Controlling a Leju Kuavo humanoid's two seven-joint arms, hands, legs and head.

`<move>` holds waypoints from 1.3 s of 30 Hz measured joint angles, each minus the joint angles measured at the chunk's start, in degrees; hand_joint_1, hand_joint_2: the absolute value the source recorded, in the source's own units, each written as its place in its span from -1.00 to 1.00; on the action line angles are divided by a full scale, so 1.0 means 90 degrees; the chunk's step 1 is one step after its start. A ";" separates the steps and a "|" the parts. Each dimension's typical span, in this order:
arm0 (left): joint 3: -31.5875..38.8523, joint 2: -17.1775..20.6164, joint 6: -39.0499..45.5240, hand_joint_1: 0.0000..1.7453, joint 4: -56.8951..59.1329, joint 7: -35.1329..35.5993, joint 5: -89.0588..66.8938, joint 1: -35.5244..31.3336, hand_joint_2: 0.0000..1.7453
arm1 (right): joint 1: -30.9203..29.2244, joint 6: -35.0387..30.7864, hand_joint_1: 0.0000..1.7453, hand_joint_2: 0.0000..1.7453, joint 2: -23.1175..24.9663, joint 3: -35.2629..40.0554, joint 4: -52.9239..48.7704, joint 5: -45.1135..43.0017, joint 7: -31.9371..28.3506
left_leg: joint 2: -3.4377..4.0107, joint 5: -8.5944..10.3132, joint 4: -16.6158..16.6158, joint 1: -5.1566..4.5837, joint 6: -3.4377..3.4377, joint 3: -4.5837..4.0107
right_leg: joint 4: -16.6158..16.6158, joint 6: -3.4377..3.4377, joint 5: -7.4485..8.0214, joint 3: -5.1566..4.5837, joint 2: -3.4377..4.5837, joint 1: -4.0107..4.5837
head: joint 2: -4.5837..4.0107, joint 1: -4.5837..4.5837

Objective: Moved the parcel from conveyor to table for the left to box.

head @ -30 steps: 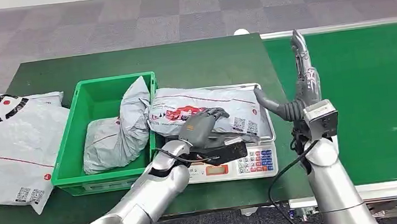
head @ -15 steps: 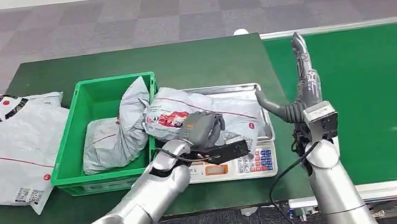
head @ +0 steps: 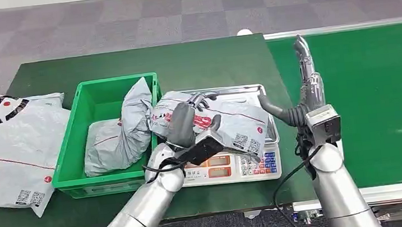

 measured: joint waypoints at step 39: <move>-0.1183 -0.0133 -0.2090 -1.00 0.1352 0.2134 -0.2175 -0.0612 1.00 | -0.0007 0.0088 -1.00 1.00 -0.0070 0.0000 0.0058 0.0090 -0.0027 | 0.0003 0.0000 0.0001 -0.0001 0.0001 -0.0002 | 0.0000 0.0000 0.0001 -0.0005 0.0001 -0.0001 | 0.0000 0.0000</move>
